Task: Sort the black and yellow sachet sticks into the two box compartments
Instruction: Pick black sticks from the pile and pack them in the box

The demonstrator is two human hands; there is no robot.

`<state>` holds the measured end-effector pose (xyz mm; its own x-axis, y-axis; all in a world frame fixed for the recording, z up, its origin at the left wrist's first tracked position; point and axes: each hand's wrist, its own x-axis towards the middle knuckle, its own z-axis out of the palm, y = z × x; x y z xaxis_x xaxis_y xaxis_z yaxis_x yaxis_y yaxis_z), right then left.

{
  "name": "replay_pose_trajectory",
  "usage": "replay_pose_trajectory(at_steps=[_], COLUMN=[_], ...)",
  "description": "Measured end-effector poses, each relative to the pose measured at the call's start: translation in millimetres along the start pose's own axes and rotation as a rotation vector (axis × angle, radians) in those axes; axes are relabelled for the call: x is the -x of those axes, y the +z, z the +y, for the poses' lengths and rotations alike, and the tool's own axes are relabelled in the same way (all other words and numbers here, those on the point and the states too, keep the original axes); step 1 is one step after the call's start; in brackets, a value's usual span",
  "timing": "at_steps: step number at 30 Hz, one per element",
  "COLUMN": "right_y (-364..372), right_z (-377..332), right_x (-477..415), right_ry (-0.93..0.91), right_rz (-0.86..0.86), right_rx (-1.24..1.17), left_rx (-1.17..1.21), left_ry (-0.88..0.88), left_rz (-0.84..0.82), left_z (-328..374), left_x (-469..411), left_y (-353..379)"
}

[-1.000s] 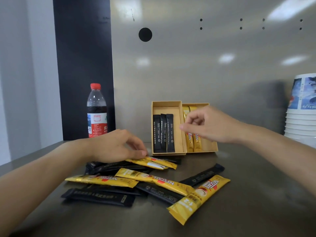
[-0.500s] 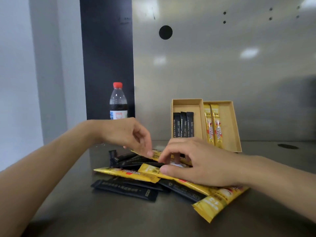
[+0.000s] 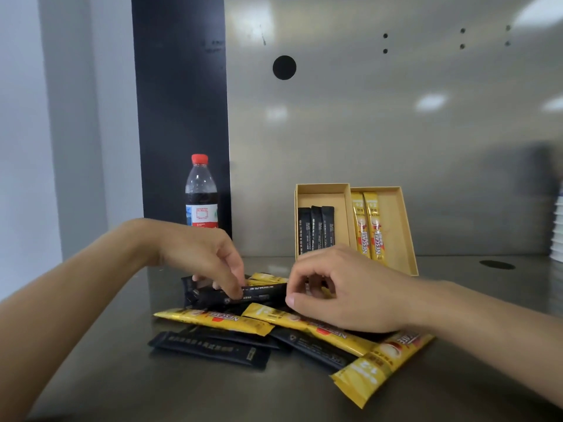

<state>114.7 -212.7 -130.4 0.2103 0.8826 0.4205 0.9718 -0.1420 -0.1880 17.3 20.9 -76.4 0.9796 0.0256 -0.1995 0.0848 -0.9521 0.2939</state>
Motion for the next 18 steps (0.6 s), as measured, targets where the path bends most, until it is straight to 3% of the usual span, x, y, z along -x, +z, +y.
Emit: replay_pose_trajectory(at_steps=[9, 18], right_y=[-7, -14], right_z=[17, 27], right_x=[-5, -9], right_ry=[0.078, 0.223], right_rz=[0.2, 0.362], right_rx=[-0.082, -0.174], left_rx=[0.239, 0.29], left_ry=[0.278, 0.321], left_rz=[0.23, 0.33], left_z=[0, 8], left_x=[2, -14], left_y=[-4, 9])
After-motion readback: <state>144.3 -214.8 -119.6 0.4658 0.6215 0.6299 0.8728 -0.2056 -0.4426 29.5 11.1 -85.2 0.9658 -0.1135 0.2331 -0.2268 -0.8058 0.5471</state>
